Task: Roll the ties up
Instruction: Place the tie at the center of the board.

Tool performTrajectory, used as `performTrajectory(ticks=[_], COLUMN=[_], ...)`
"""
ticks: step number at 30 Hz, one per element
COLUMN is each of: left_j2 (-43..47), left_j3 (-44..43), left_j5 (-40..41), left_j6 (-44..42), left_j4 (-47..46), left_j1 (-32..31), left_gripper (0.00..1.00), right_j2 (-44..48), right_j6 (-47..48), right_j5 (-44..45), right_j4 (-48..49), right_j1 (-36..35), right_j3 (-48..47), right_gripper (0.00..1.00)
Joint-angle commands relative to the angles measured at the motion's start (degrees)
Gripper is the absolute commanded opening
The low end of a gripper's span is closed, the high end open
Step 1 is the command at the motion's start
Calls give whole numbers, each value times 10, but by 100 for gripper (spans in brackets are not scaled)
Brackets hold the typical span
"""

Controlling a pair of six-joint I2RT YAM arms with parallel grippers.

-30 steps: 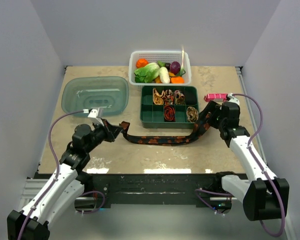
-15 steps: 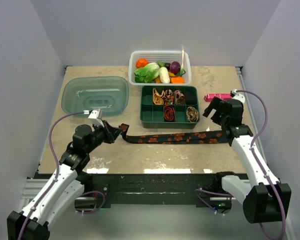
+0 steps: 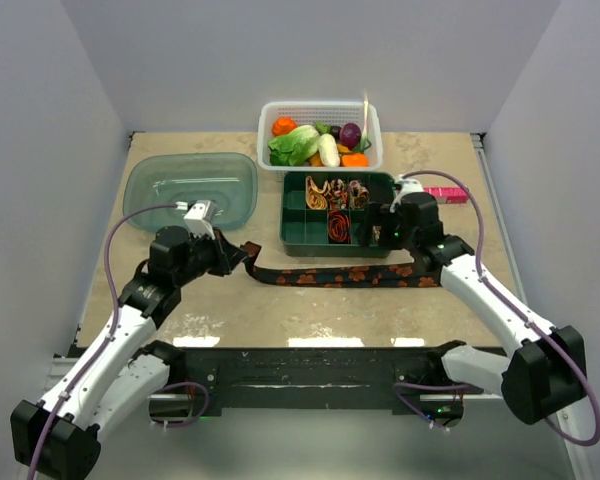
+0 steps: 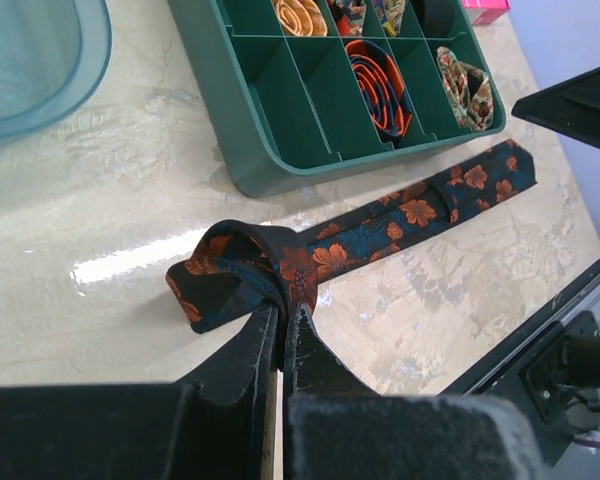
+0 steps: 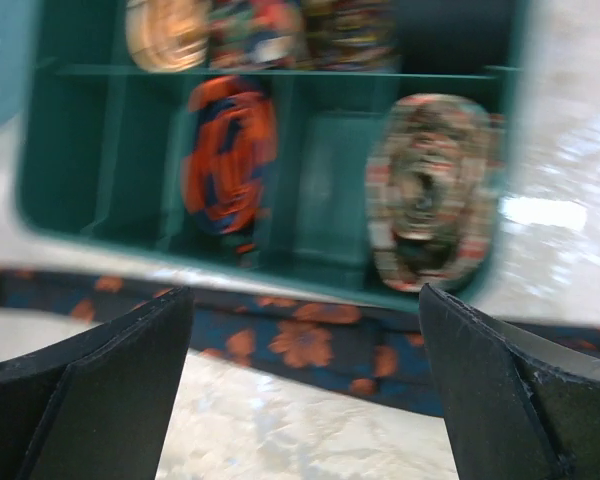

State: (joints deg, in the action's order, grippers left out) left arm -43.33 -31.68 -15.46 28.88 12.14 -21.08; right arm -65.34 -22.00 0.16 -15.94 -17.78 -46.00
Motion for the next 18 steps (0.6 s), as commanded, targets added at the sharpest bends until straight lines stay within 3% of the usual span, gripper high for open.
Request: performTrajectory(ticks=[1, 4, 7, 11, 12, 15, 18], left_j2=[-18, -35, -50, -63, -67, -72, -76], left_j3=[-65, -95, -116, -126, -127, -127, -128], left_j5=[4, 10, 11, 7, 8, 8, 7], left_j6=[-52, -74, -91, -103, -105, -109, -111], left_j4=[49, 85, 109, 126, 126, 130, 135], left_j1=[-2, -2, -2, -2, -2, -2, -2], left_gripper=[0, 0, 0, 0, 0, 0, 0], right_j2=[-22, -46, -94, -159, -190, -252, -306], right_j6=[33, 50, 73, 93, 97, 102, 100], right_j5=[-19, -24, -31, -25, -21, -5, -3], right_j4=[25, 34, 31, 15, 10, -7, -13], right_j1=[-87, -138, -175, -232, -239, -268, -284], right_j3=[-46, -63, -85, -120, -136, -167, -192], right_gripper=[96, 90, 74, 33, 17, 4, 0])
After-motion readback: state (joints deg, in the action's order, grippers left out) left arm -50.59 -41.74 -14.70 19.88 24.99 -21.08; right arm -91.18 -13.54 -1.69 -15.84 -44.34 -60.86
